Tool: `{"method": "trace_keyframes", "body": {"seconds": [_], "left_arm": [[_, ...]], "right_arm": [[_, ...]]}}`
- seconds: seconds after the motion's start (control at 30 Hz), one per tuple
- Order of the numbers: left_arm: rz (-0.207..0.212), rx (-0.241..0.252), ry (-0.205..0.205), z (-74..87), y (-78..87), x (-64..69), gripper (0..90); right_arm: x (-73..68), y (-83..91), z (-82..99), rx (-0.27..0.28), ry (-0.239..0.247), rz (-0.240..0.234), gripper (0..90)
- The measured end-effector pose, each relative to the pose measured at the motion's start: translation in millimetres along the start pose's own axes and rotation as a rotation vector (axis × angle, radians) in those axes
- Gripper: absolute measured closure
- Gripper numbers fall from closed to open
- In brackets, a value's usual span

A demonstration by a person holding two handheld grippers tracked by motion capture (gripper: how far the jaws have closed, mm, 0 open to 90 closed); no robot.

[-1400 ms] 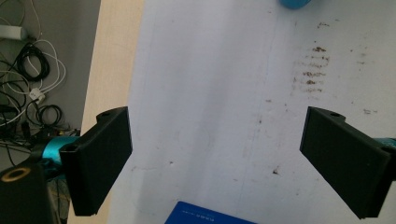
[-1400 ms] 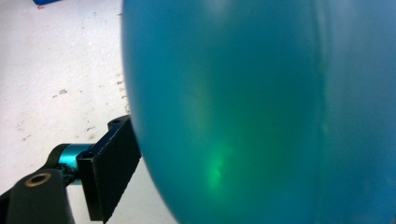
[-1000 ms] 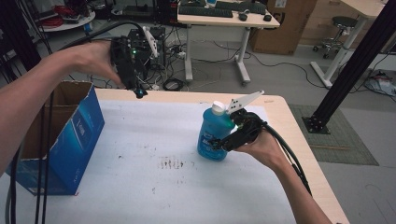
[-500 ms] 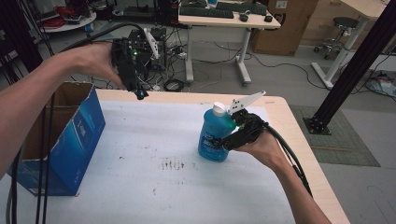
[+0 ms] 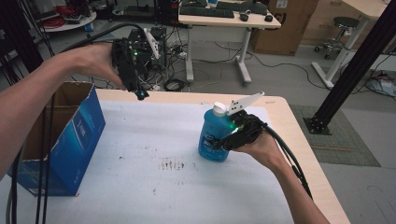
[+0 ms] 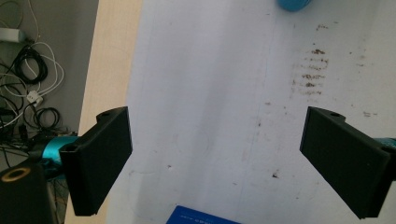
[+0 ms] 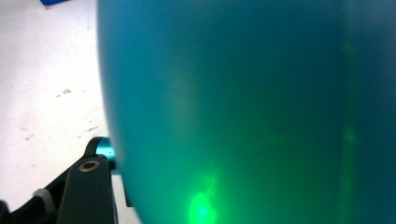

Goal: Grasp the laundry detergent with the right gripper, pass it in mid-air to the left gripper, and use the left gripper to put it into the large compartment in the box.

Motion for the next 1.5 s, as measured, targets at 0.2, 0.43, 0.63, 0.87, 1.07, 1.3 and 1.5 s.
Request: {"method": "trace_keyframes", "body": {"seconds": [0.2,0.43,0.63,0.87,1.07,1.3,1.5], "left_arm": [[0.004,-0.001,0.003,0.5,-0.1,-0.1,9.2],[-0.002,-0.003,0.001,0.8,0.9,0.0,9.2],[-0.003,0.001,-0.004,-0.1,1.2,1.7,9.3],[0.000,-0.008,-0.014,0.9,2.1,3.2,9.2],[-0.006,0.001,-0.018,-1.4,7.3,9.0,9.2],[0.042,0.043,-0.088,-16.7,24.7,41.3,9.2],[0.107,0.089,-0.148,-27.6,39.0,76.7,9.2]], "right_arm": [[-0.2,-0.6,0.0,-0.002,0.016,0.009,35.0],[1.1,0.7,-0.2,0.007,0.018,0.023,39.4],[2.8,0.8,0.0,0.018,0.021,0.016,42.8],[2.1,1.6,0.4,0.020,0.036,0.007,45.3],[-6.3,4.5,-3.0,-0.013,0.077,0.018,45.7],[-36.4,20.3,-21.4,0.009,0.160,-0.041,45.3],[-59.2,24.7,-37.3,0.016,0.216,-0.076,45.3]]}}
Point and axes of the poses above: each handheld gripper's, and its own axes: y roughly backward along the jaws, z roughly out of its underside, x roughly to its right, the point moved 8 cm from there along -y, roughly forward along the jaws, and after that the axes turned 15 degrees about -x, right-handed, at the moved point
